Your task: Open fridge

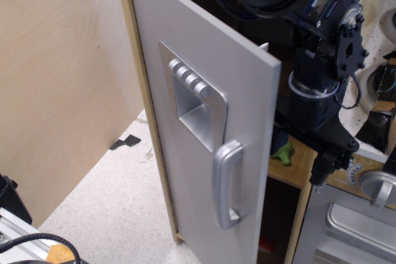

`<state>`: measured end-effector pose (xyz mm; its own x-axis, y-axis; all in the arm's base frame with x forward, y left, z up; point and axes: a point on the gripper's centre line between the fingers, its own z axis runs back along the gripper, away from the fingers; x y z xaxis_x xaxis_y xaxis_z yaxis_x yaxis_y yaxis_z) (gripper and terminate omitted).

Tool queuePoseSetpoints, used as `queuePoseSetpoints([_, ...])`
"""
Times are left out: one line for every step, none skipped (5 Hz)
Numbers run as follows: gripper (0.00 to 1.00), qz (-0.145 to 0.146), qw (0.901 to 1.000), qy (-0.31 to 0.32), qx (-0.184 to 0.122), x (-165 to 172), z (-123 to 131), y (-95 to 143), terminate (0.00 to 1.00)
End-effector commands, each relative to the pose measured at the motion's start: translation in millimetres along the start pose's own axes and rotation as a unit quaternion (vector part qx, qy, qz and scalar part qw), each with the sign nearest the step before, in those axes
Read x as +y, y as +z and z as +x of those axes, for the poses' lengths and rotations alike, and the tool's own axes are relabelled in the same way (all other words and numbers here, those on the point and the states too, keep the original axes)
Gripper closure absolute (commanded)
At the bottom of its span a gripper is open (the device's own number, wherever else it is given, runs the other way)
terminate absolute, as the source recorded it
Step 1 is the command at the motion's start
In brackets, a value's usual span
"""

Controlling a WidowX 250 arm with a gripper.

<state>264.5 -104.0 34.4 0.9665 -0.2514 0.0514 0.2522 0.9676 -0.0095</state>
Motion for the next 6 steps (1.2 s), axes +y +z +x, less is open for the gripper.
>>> queuePoseSetpoints([0.00, -0.031, 0.9991, 0.031, 0.004, 15.8, -29.6, 28.4, 0.00])
queuePoseSetpoints([0.00, -0.004, 0.9994, 0.034, 0.001, 38.5, -40.5, 34.9, 0.00])
queuePoseSetpoints([0.00, 0.008, 0.9995, 0.031, 0.001, 67.1, -50.3, 43.0, 0.00])
queuePoseSetpoints([0.00, 0.031, 0.9993, 0.023, 0.003, 84.2, -62.8, 50.2, 0.00])
queuePoseSetpoints([0.00, 0.034, 0.9991, 0.020, 0.017, 105.1, -72.1, 60.8, 0.00])
queuePoseSetpoints([0.00, 0.052, 0.9983, 0.027, 0.011, 115.7, -81.3, 66.3, 0.00])
